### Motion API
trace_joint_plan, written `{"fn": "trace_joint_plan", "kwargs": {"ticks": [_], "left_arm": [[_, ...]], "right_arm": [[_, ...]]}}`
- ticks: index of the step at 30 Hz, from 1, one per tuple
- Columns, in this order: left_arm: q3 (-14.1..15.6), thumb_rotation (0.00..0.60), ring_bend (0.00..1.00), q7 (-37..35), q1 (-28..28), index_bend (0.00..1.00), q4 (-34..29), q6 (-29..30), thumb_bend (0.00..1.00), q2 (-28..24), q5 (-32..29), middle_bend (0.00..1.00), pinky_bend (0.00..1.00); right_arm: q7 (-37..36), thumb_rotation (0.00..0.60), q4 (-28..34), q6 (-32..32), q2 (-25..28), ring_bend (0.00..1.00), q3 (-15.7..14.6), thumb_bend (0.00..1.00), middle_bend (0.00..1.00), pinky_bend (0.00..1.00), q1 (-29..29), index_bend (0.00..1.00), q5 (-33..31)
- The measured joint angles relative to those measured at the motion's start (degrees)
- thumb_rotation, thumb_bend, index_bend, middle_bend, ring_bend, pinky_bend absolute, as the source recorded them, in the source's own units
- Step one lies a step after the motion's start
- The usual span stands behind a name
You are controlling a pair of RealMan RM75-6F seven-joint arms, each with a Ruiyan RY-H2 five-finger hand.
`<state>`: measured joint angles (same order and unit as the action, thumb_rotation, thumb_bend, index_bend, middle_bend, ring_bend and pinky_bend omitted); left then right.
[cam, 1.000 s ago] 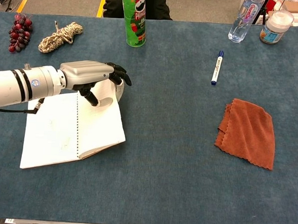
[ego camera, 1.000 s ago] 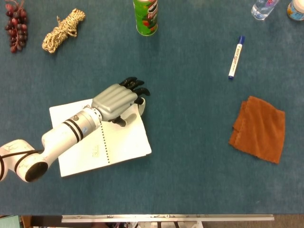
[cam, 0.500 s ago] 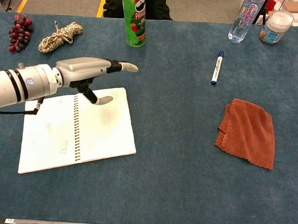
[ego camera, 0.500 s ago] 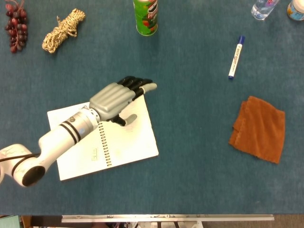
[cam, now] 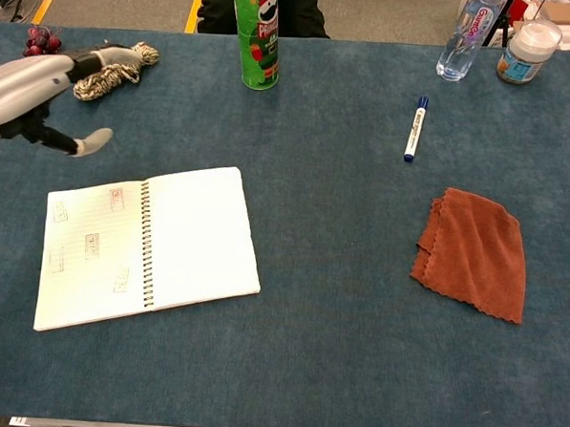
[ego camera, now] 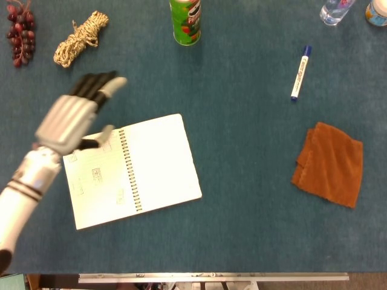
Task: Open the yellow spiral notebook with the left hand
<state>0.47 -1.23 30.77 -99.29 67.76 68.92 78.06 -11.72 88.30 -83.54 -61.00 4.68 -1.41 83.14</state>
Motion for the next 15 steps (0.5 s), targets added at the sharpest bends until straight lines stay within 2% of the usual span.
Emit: {"fn": "trace_joint_plan", "kwargs": {"ticks": [9,15], "left_arm": [[1.52,0.6,0.0,0.85,-12.68,0.1,2.56,15.42,0.4,-0.2,-0.59,0.02,0.0],[2.01,0.6,0.0,2.31,-19.64,0.1,6.15,22.66,0.4,1.42,-0.74,0.01,0.0]], "right_arm": [[0.49,0.6,0.51,-0.23,-0.05,0.06,-0.16,0.25,0.25,0.11,-0.08,0.26,0.33],[0.83,0.6,1.05,-0.39,0.13,0.06,-0.26,0.25,0.25,0.11,-0.07,0.26,0.45]]}}
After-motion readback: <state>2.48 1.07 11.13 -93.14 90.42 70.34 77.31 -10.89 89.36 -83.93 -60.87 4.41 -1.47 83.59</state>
